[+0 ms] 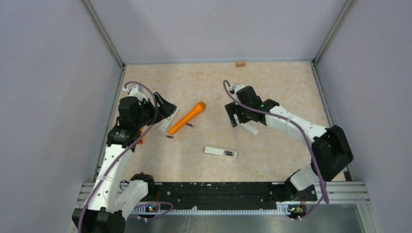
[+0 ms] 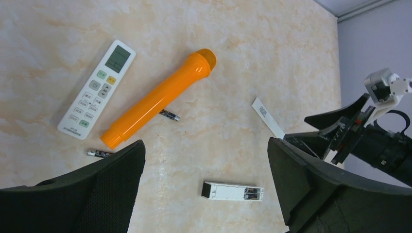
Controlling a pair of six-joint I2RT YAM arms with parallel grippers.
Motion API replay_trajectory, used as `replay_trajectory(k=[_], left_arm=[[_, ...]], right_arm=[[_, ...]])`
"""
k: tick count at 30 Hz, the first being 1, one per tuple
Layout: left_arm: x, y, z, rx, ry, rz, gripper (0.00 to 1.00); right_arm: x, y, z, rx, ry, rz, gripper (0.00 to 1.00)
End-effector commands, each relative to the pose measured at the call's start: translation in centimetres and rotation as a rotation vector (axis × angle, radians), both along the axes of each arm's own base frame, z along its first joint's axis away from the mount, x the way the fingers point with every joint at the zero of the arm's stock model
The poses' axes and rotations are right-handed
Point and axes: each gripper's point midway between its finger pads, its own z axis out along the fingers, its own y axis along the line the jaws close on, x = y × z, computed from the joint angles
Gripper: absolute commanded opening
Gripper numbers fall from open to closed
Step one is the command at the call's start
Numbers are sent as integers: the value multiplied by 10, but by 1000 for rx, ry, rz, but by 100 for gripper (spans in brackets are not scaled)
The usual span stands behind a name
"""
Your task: Load the batteries into the remote control
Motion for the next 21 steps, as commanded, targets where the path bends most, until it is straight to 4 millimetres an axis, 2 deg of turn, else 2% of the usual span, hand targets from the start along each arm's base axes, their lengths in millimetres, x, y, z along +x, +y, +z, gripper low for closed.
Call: replay_trajectory(k=[1, 7, 10, 16, 21], left_arm=[[3, 14, 20, 80, -64, 30, 99], [2, 19, 19, 108, -69, 45, 99], [2, 17, 16, 102, -65, 33, 99], [2, 14, 16, 93, -69, 19, 99], [2, 12, 15, 86, -66, 12, 99]], right_arm=[[43, -21, -2, -207, -88, 19, 83], [41, -35, -47, -265, 108, 155, 75], [44, -37, -57, -247, 142, 188, 70], [49, -27, -74, -253, 199, 256, 63], [48, -31, -91, -295, 250, 274, 55]])
